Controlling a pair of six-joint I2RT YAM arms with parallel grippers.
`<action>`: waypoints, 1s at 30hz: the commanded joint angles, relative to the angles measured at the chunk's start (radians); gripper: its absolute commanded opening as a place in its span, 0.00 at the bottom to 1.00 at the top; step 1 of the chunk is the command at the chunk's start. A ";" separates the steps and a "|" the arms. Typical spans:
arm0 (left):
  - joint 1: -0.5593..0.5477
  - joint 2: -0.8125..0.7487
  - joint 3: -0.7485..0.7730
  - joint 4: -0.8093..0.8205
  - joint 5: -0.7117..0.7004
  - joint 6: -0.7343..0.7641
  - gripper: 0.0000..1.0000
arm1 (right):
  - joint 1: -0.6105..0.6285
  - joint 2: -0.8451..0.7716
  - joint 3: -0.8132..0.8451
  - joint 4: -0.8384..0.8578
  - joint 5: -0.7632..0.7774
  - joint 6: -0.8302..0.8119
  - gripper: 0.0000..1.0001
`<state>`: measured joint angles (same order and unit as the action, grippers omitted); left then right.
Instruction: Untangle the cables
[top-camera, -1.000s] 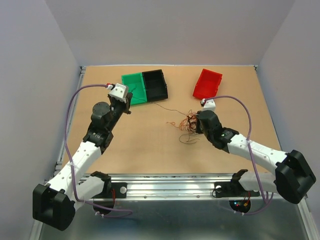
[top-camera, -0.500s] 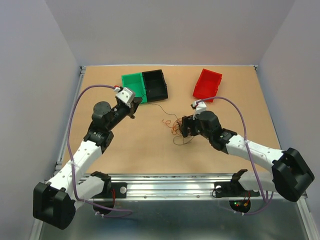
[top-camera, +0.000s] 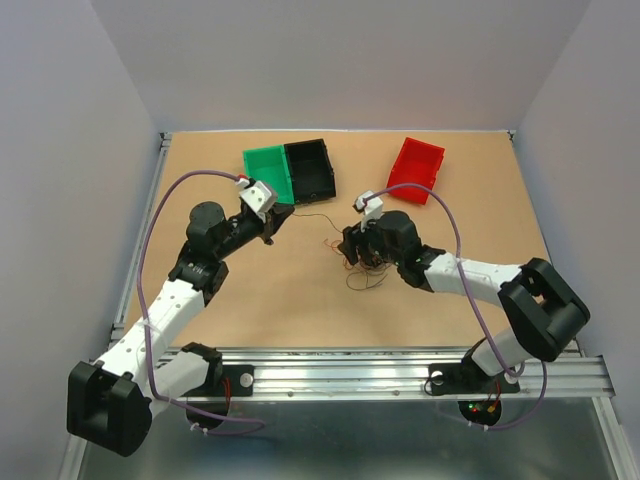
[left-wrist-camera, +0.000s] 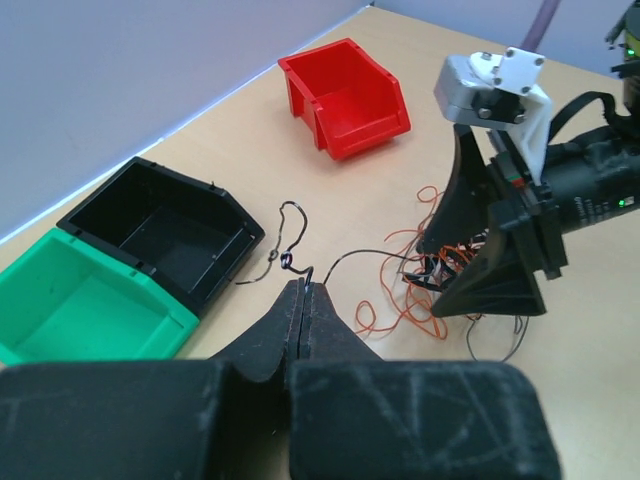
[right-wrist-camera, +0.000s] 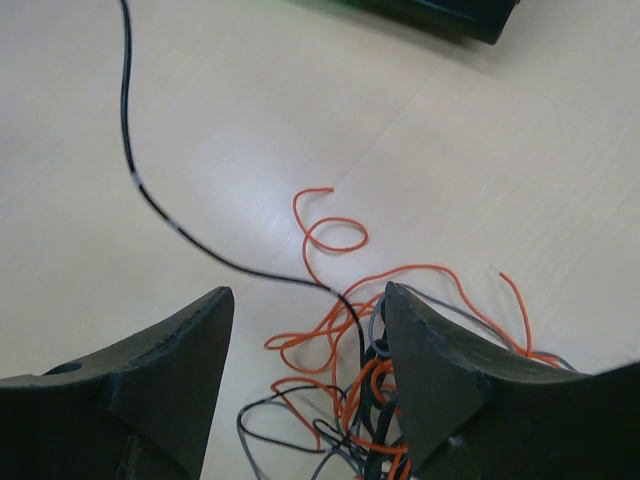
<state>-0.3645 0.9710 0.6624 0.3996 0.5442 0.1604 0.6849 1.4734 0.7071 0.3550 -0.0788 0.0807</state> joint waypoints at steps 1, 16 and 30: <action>0.002 -0.035 0.039 0.028 0.039 0.013 0.00 | 0.013 0.034 0.078 0.156 0.037 -0.062 0.64; 0.002 0.073 0.094 -0.010 -0.113 0.004 0.00 | 0.019 -0.065 0.048 0.193 -0.027 -0.052 0.01; -0.007 0.176 0.100 -0.038 0.233 0.110 0.80 | 0.024 -0.107 0.106 0.164 -0.070 0.040 0.01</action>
<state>-0.3653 1.1648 0.7494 0.3252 0.6567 0.2356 0.6964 1.3998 0.7322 0.4801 -0.1604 0.0784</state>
